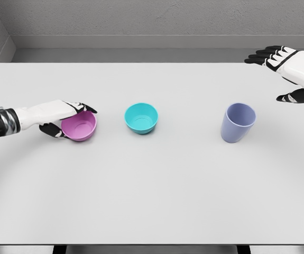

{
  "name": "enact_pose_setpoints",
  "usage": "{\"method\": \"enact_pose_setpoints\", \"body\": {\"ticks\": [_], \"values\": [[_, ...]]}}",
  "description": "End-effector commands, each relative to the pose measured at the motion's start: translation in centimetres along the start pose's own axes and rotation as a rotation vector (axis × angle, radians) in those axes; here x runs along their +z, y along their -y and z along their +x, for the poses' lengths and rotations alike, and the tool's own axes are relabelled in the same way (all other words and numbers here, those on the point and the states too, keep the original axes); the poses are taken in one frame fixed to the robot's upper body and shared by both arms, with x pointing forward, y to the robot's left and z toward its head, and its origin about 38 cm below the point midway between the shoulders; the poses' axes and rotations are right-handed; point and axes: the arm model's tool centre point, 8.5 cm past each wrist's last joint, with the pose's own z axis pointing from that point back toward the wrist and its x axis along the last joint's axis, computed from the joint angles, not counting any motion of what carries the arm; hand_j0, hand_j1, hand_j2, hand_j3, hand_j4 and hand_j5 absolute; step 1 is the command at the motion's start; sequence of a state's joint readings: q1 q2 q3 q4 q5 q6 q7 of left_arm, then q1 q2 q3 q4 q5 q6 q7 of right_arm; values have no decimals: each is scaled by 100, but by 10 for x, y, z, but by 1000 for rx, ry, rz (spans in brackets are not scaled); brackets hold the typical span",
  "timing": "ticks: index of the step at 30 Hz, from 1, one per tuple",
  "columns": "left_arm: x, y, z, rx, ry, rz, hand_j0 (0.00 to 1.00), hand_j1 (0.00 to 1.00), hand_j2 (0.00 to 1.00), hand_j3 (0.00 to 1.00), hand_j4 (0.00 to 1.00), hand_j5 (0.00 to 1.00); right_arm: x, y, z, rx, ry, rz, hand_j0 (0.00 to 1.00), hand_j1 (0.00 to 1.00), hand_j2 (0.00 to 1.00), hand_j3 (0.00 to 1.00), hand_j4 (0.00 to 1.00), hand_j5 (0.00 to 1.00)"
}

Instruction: Stacking bowl and cup with both arms

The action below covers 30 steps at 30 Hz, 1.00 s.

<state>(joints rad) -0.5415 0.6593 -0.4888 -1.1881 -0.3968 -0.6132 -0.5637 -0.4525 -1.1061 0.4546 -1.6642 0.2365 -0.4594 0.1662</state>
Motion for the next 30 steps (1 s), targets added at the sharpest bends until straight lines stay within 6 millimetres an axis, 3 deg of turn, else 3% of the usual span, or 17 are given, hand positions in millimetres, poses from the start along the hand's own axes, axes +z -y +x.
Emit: {"method": "enact_pose_setpoints", "body": {"ticks": [1,11,23,27,30], "values": [[1,-1,0,4,-1,4,49,49,49,49,49,49,0,1,0,-3,-1,-2,100,100,100,100,100,100],[-1,-26,4,-25,12,59,49,49,49,49,49,49,0,1,0,-3,-1,-2,100,100,100,100,100,100],[-61,-74,56,-83,155,152,50,50,50,50,50,50,0,1,0,-3,-1,-2,100,100,100,100,100,100],[-82,-83,77,-114,205,146,50,50,50,50,50,50,0,0,0,-4,-1,-1,100,100,100,100,100,100],[-88,-84,83,-118,214,147,51,51,51,51,51,51,0,1,0,-3,-1,-2,100,100,100,100,100,100]]}}
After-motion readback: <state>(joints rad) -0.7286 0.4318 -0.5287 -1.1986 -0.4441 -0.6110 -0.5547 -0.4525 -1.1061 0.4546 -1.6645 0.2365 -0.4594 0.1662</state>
